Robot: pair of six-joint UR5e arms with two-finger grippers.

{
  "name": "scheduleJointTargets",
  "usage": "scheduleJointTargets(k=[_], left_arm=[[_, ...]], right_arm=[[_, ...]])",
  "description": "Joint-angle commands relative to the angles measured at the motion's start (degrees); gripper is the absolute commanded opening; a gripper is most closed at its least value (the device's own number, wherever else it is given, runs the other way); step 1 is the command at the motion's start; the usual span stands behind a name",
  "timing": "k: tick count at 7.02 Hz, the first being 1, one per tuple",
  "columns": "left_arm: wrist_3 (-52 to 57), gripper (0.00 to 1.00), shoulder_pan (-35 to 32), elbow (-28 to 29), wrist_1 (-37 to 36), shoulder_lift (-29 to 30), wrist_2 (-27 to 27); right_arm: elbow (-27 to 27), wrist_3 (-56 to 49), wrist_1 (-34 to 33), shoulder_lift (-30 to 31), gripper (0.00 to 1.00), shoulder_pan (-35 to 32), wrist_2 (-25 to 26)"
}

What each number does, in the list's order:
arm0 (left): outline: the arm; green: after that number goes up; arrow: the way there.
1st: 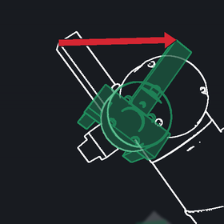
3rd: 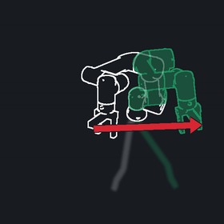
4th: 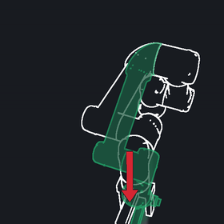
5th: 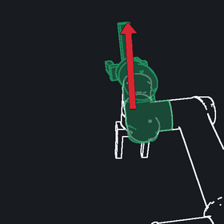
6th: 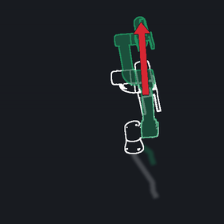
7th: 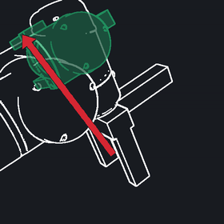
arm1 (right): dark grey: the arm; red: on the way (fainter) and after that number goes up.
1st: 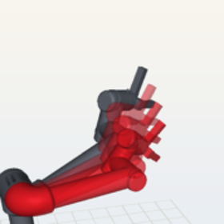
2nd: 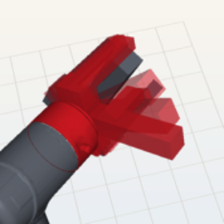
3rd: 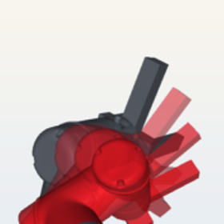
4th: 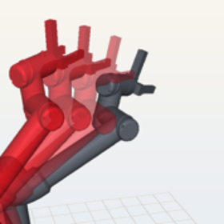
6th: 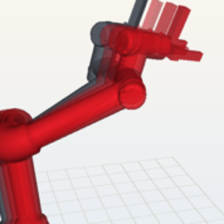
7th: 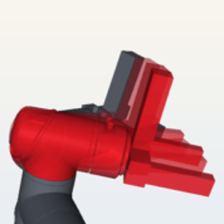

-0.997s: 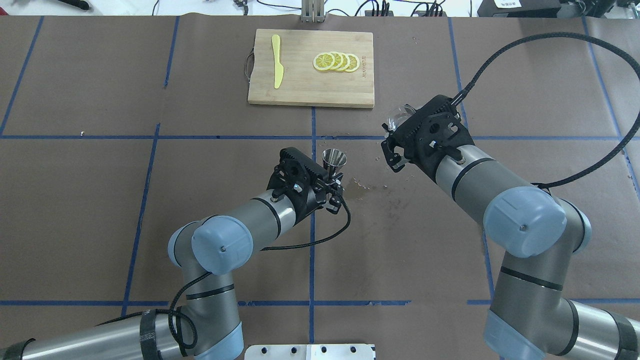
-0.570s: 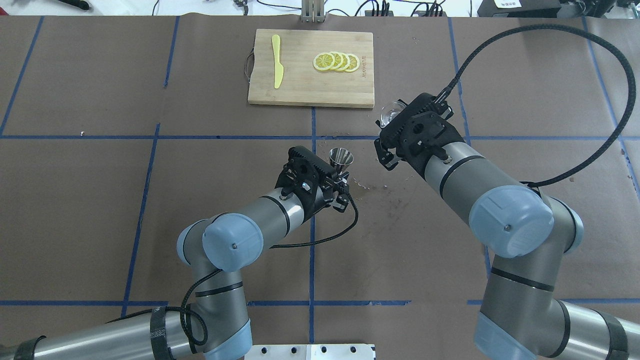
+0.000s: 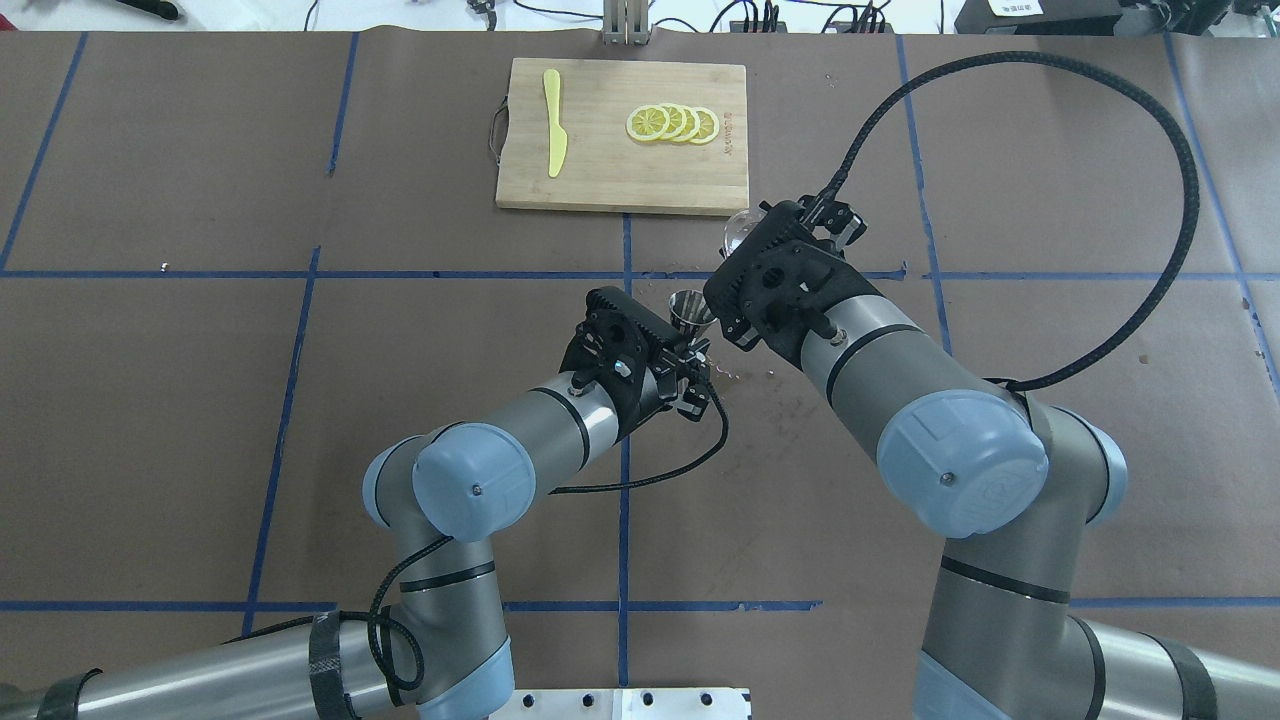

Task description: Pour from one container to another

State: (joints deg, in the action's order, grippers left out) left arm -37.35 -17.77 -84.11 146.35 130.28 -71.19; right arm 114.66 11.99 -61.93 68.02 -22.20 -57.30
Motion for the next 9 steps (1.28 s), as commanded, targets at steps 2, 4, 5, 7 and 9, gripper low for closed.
scheduleJointTargets(k=[2,4,5,7,9], left_arm=[[0.0,0.0,-0.07,0.0,0.6,0.06,0.0],[0.0,0.0,-0.33,0.0,0.78,0.06,-0.09],[0.0,0.0,-0.42,0.0,0.78,0.06,-0.09],[0.0,0.0,-0.42,0.0,0.87,0.06,-0.09],[0.0,0.0,-0.51,0.0,0.87,0.06,-0.09]], right_arm=[[-0.05,-3.28,-0.91,-0.08,0.0,1.81,2.62],[-0.05,-6.97,-1.0,-0.08,0.0,2.42,3.85],[-0.05,-7.59,-1.0,-0.08,0.0,2.69,4.21],[-0.22,-12.23,-1.09,-0.34,0.0,4.17,7.53],[-0.05,-12.95,-7.04,-3.05,0.0,5.06,10.09]])
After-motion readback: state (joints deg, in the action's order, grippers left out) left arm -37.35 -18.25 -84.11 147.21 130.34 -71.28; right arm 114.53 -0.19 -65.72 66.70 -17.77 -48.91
